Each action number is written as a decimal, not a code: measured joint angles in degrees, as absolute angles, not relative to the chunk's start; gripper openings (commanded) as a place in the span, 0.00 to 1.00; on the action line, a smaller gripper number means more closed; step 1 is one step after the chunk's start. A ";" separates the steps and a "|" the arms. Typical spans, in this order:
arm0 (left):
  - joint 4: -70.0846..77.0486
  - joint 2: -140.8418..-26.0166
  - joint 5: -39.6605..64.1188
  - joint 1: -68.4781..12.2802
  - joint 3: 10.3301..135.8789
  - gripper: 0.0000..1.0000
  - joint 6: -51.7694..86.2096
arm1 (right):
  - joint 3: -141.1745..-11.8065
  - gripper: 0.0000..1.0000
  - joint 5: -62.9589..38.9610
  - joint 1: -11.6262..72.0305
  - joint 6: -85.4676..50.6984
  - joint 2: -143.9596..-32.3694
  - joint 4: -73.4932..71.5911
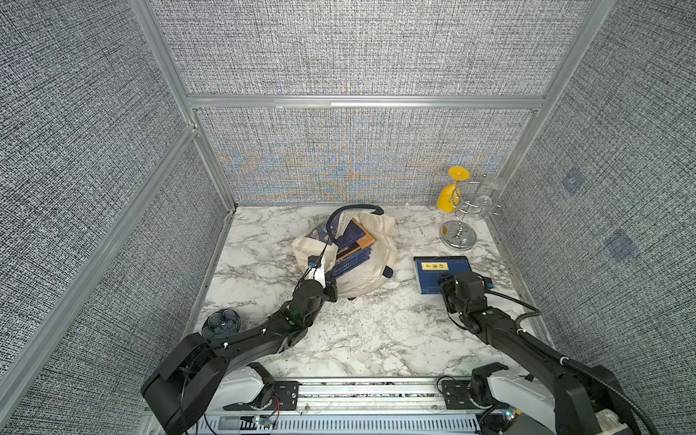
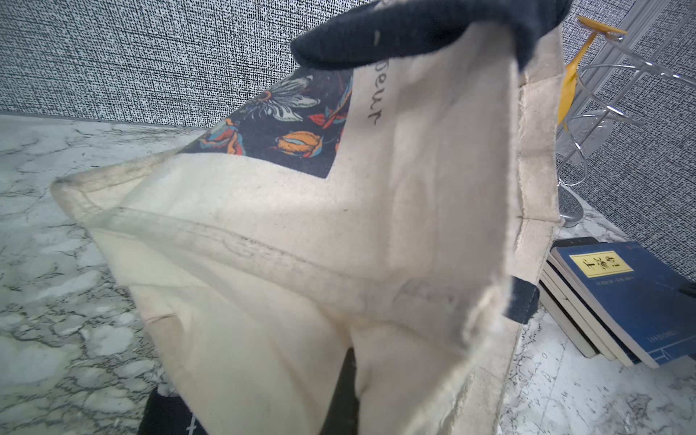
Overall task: Take out the books from the canvas bag
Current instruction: Place the book on the book.
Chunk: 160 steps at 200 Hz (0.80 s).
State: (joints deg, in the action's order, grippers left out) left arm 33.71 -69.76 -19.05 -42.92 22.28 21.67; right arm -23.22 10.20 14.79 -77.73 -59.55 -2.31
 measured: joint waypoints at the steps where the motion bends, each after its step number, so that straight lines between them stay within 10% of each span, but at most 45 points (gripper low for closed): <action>1: 33.71 -69.76 -19.05 -42.92 22.28 0.00 21.67 | -23.27 0.76 10.17 14.76 -77.69 -59.53 -2.17; 160: 33.71 -69.52 -18.26 -42.87 22.35 0.00 21.50 | -36.03 0.87 -2.11 23.79 -65.84 -63.53 3.77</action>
State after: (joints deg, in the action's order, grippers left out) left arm 33.71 -69.52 -18.26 -42.87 22.35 21.50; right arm -36.03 -2.11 23.79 -65.84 -63.53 3.77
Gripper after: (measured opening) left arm 0.052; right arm 0.873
